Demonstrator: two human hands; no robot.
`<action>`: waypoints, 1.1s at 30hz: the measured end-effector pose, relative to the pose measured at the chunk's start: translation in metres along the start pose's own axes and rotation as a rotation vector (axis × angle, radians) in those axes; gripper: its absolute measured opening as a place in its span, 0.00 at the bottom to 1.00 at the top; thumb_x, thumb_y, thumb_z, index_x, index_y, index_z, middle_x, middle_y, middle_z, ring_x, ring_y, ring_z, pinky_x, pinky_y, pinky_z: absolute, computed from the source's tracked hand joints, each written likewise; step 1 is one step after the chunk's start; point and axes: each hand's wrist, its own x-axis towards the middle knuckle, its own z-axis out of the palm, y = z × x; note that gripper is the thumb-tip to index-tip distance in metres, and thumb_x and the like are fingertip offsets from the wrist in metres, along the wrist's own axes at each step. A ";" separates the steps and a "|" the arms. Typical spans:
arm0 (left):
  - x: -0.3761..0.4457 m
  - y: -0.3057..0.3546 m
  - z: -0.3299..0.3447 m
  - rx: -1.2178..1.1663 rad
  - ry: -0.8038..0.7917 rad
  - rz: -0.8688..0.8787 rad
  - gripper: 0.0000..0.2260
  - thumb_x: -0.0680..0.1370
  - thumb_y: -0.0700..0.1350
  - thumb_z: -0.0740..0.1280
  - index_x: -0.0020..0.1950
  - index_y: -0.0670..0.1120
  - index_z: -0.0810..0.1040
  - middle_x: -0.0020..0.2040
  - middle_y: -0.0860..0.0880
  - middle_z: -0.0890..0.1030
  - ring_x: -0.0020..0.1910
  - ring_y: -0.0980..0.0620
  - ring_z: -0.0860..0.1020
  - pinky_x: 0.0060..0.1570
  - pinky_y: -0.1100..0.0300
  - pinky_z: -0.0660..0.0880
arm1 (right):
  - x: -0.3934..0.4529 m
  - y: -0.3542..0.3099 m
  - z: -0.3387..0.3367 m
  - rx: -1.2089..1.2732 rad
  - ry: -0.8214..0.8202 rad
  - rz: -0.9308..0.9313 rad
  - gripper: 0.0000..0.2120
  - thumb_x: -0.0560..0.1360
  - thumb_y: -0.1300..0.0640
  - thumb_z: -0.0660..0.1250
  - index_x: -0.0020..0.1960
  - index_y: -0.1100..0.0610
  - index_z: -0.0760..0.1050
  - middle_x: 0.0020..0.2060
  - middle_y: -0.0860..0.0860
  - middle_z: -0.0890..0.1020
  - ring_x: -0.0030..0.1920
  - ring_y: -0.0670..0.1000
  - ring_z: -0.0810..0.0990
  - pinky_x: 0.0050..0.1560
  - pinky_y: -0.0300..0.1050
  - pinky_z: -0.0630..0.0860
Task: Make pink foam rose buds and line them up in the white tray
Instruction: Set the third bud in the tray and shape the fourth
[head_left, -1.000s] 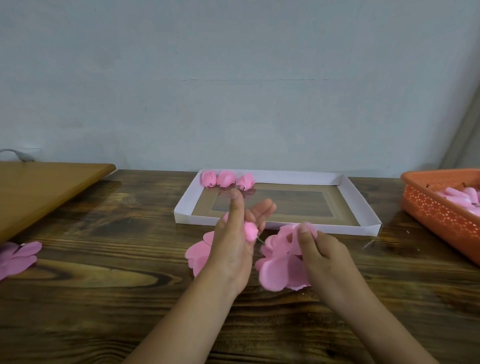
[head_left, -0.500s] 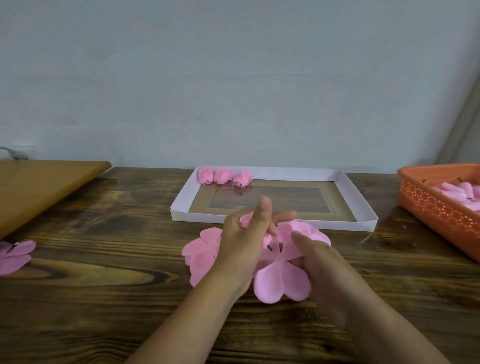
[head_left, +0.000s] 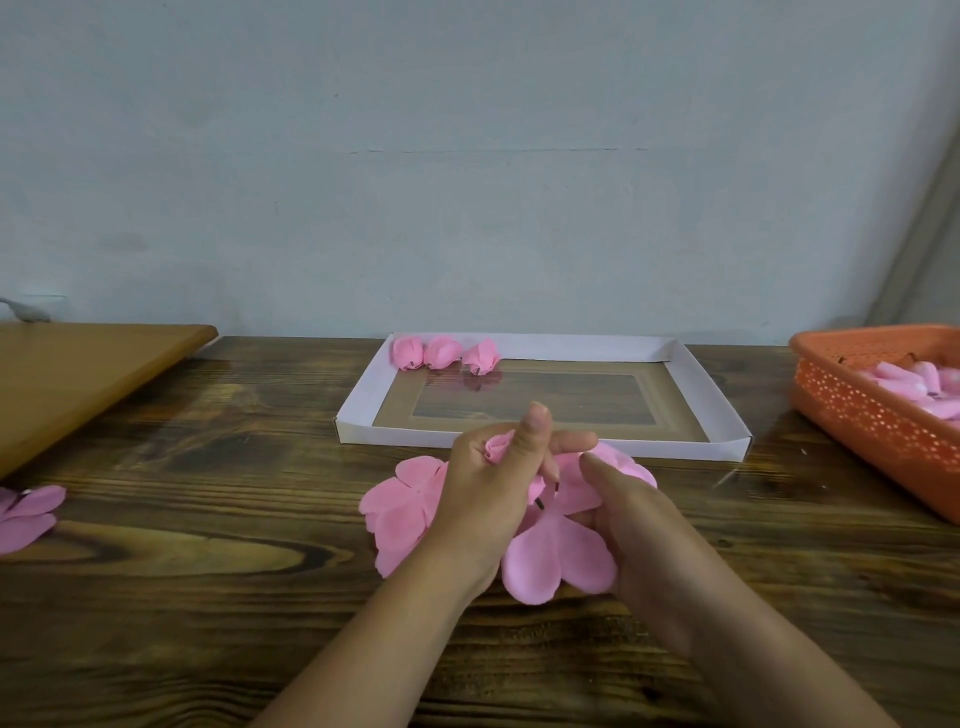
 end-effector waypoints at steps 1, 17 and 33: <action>0.000 0.000 0.000 -0.011 -0.008 0.000 0.31 0.60 0.80 0.68 0.24 0.51 0.74 0.48 0.52 0.88 0.50 0.47 0.84 0.51 0.52 0.73 | 0.000 0.001 0.000 0.000 -0.009 -0.008 0.19 0.85 0.47 0.55 0.61 0.59 0.77 0.54 0.60 0.85 0.57 0.59 0.84 0.61 0.58 0.77; 0.001 -0.008 0.000 -0.007 -0.016 0.002 0.24 0.73 0.68 0.66 0.26 0.52 0.77 0.50 0.51 0.88 0.54 0.54 0.85 0.52 0.59 0.80 | -0.006 -0.008 -0.002 0.216 -0.498 -0.158 0.23 0.84 0.48 0.51 0.58 0.60 0.81 0.43 0.71 0.82 0.47 0.61 0.85 0.45 0.42 0.81; 0.006 -0.001 -0.008 -0.246 0.065 -0.223 0.25 0.63 0.73 0.65 0.25 0.52 0.72 0.55 0.56 0.87 0.53 0.60 0.85 0.45 0.59 0.79 | -0.002 -0.002 -0.005 0.386 -0.489 -0.045 0.16 0.73 0.73 0.60 0.57 0.70 0.79 0.54 0.67 0.80 0.51 0.57 0.81 0.55 0.48 0.82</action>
